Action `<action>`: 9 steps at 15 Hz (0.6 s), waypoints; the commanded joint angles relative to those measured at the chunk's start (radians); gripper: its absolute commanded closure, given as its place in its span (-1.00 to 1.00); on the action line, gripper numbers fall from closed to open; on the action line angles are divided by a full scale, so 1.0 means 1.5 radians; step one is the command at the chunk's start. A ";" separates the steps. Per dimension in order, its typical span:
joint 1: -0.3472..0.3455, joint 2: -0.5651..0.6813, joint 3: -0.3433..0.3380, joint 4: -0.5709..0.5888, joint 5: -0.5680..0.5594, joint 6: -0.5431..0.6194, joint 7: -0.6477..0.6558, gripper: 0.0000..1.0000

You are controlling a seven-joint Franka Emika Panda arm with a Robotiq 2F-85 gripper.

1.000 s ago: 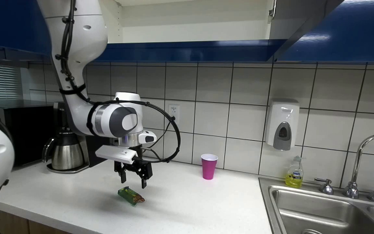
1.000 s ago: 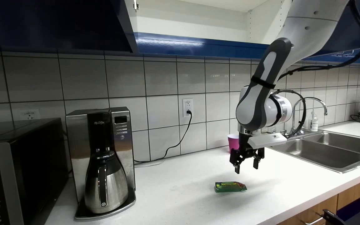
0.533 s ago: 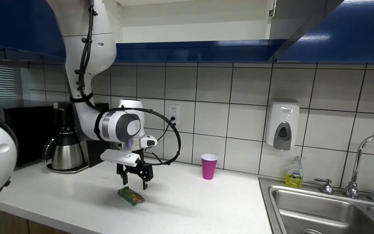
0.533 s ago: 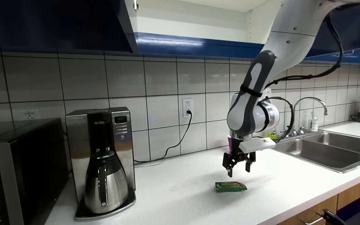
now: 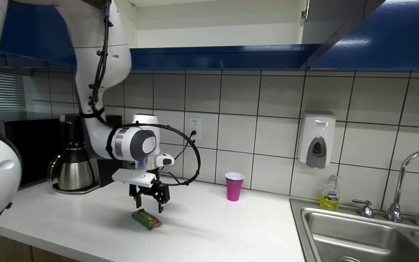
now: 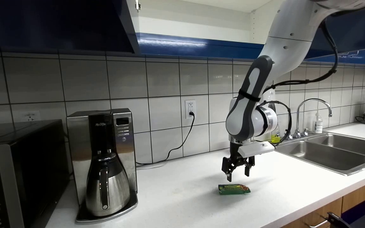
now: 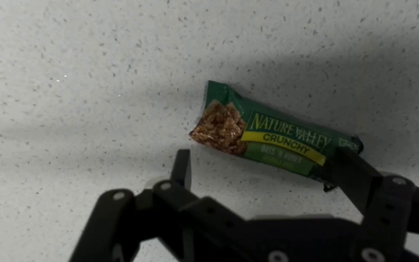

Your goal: Pick up the granola bar and place it on the bottom shelf

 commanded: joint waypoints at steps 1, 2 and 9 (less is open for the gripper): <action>-0.001 0.000 0.001 0.001 0.000 -0.001 0.000 -1.00; -0.001 0.000 0.001 0.001 0.000 -0.001 0.000 -1.00; -0.005 -0.014 0.009 -0.013 -0.010 -0.019 -0.041 -1.00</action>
